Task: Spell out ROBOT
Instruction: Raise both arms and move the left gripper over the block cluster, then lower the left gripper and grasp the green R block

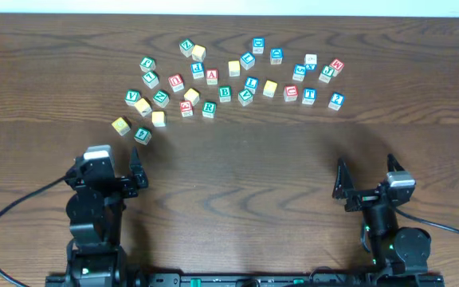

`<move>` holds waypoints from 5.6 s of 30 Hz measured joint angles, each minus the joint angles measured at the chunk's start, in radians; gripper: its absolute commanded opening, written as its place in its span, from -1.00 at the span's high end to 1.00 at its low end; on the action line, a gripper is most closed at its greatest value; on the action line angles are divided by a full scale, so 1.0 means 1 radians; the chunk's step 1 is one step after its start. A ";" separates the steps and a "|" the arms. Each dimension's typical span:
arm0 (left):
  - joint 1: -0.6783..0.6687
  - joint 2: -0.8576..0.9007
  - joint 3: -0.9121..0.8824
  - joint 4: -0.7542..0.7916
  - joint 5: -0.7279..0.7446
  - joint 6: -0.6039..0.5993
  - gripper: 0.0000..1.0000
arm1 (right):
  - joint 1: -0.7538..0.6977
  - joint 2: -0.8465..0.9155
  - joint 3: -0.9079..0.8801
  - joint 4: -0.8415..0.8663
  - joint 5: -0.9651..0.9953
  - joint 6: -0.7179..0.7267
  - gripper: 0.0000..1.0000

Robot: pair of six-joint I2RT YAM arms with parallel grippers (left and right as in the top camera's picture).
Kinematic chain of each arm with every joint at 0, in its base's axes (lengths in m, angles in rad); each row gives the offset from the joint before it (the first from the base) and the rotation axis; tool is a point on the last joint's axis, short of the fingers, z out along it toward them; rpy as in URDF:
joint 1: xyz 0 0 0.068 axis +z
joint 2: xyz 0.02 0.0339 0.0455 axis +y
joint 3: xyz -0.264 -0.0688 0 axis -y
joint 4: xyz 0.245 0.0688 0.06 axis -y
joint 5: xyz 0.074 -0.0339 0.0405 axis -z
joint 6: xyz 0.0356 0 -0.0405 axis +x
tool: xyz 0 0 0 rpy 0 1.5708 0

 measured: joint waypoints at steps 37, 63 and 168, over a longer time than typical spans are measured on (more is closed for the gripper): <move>0.000 0.650 0.826 -0.479 0.227 0.000 -0.95 | 0.000 1.111 1.089 -0.640 -0.225 -0.081 -0.99; -0.003 1.094 1.235 -0.780 0.238 0.000 -0.95 | 0.000 1.694 1.562 -0.956 -0.266 -0.133 -0.98; -0.373 1.706 1.247 -0.453 0.121 -0.116 0.02 | -0.060 1.722 1.571 -1.002 -0.130 0.063 -0.83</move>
